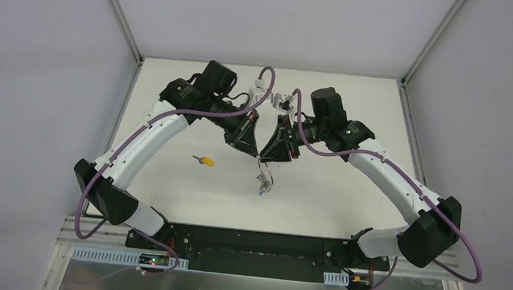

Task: Put the keys on the keyring

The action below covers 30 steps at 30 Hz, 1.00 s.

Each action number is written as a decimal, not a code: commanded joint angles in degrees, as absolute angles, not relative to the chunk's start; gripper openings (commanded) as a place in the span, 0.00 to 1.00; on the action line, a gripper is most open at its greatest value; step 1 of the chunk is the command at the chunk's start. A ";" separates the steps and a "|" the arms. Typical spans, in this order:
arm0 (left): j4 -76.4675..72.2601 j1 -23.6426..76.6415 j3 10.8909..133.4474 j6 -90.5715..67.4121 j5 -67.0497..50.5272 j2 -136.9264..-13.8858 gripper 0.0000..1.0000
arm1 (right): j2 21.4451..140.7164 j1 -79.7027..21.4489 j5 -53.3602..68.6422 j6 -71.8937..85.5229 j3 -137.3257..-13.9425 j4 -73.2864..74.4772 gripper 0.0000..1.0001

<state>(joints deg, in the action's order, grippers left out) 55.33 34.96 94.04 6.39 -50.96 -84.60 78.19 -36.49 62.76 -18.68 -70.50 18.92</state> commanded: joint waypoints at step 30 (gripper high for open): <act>52.15 35.51 92.99 5.59 -53.59 -82.16 0.00 | 79.80 -38.58 62.84 -22.15 -72.65 20.77 0.08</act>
<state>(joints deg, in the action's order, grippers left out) 54.87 34.92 92.84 5.89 -50.96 -84.55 79.09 -37.45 61.91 -20.73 -70.52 19.51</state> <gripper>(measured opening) 0.011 0.114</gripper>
